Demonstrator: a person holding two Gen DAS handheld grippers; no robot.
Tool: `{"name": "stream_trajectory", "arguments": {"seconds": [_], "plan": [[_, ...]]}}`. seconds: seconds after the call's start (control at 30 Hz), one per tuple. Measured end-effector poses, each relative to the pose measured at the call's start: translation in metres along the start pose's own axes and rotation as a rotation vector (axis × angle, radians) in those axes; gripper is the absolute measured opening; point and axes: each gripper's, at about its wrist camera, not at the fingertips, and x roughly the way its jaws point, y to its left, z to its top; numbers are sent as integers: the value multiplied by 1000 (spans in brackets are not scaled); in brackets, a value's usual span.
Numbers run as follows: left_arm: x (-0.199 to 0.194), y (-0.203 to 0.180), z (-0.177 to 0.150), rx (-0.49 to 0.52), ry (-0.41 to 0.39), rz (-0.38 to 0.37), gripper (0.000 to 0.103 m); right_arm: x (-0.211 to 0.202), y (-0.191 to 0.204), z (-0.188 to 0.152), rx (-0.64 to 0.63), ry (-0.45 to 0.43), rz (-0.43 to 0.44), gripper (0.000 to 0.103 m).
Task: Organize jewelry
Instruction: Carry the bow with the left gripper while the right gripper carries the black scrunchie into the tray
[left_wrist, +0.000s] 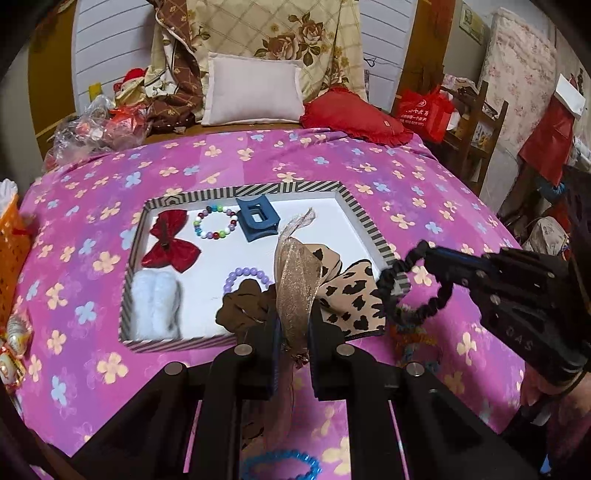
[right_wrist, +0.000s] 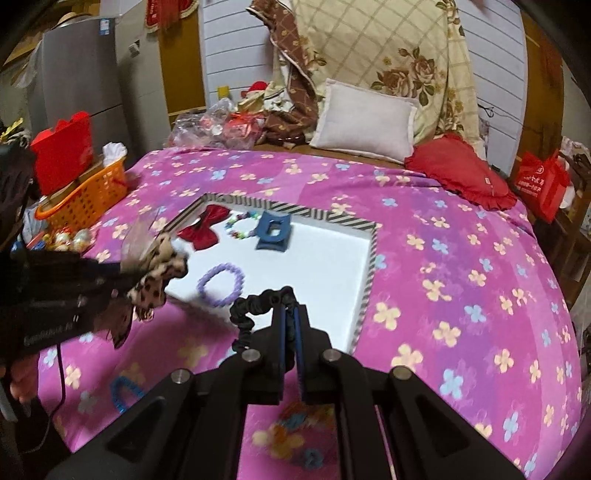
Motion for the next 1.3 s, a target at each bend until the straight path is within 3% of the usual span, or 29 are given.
{"name": "stream_trajectory", "arguments": {"seconds": [0.47, 0.97, 1.2, 1.27, 1.3], "plan": [[59, 0, 25, -120, 54, -38, 1, 83, -40, 41, 34, 58, -4, 4], [117, 12, 46, -231, 113, 9, 1, 195, -71, 81, 82, 200, 65, 4], [142, 14, 46, -266, 145, 3, 1, 226, -68, 89, 34, 234, 10, 5], [147, 14, 45, -265, 154, 7, 2, 230, -70, 90, 37, 242, -2, 11], [150, 13, 44, -265, 157, 12, 2, 234, -71, 91, 40, 255, -10, 22]]}}
